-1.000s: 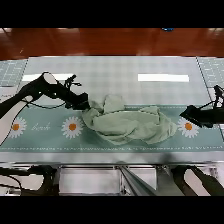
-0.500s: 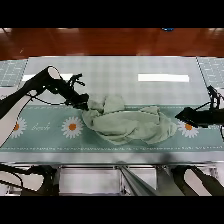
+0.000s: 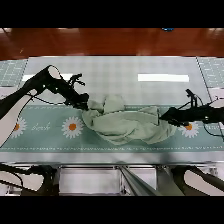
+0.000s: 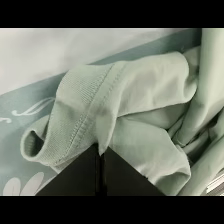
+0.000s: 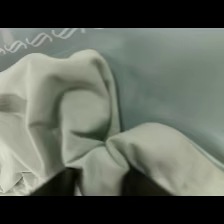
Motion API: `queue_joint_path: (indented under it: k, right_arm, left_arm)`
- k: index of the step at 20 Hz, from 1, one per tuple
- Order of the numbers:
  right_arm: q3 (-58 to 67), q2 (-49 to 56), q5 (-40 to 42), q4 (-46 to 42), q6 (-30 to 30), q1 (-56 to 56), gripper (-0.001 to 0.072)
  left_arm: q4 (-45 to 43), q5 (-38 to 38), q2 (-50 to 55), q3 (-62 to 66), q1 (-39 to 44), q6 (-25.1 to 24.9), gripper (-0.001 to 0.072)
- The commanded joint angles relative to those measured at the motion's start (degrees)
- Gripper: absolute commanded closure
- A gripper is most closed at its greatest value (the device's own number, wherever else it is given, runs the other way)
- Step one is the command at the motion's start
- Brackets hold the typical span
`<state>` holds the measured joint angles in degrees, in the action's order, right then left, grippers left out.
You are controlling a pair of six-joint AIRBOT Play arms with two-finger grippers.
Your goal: Fold the shirts.
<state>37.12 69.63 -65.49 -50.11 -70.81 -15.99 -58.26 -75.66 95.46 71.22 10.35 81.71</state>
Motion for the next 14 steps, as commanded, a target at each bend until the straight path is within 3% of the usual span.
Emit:
queue_joint_path:
  k: [1, 4, 11, 14]
  right_arm:
    - [1.3, 3.5, 2.7, 3.9, 2.1, 6.0, 0.0683]
    - [9.3, -1.4, -0.5, 4.0, 2.2, 6.7, 0.0683]
    - [42.4, -13.4, -8.0, -2.8, -6.3, 6.5, 0.0683]
    - [48.3, -20.0, -8.6, -3.3, -6.3, 6.8, 0.0683]
  left_arm:
    - [0.0, 0.6, -0.5, 0.3, -0.2, 1.5, 0.0689]
    - [0.0, 0.6, -4.9, 3.6, -2.5, 1.5, 0.0690]
    - [6.7, 0.6, -23.6, 22.9, -15.3, 1.5, 0.0690]
    - [6.7, 1.2, -33.1, 29.0, -19.7, 1.3, 0.0690]
